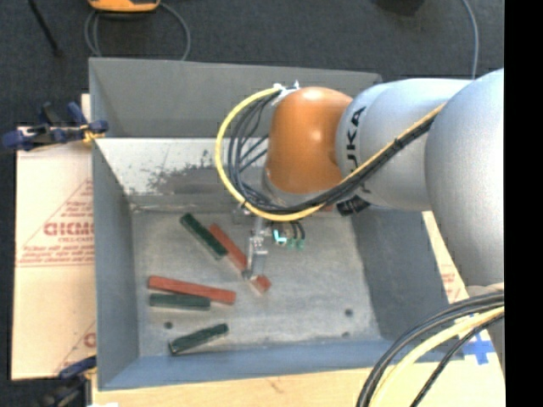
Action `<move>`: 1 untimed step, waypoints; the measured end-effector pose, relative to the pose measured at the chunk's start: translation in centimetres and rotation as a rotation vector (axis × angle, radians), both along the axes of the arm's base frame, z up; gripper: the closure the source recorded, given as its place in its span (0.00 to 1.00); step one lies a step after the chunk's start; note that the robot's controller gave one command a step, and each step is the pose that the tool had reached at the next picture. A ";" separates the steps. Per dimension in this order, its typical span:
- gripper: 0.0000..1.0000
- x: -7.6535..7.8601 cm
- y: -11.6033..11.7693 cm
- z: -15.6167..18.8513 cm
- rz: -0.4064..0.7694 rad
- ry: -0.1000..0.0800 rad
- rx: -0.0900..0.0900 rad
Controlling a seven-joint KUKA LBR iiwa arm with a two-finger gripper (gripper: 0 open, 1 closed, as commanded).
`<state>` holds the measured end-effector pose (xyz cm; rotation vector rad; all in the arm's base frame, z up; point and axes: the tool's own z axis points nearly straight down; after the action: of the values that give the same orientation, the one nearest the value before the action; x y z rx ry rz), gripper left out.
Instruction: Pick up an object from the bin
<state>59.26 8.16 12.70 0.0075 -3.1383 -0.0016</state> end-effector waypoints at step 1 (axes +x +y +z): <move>0.00 0.2 0.0 0.4 -0.002 -0.007 0.001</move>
Offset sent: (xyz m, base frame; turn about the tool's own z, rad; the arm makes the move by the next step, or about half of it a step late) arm 0.0005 -0.0111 -0.0570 0.3305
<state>59.46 8.13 13.07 0.0045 -3.1454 -0.0025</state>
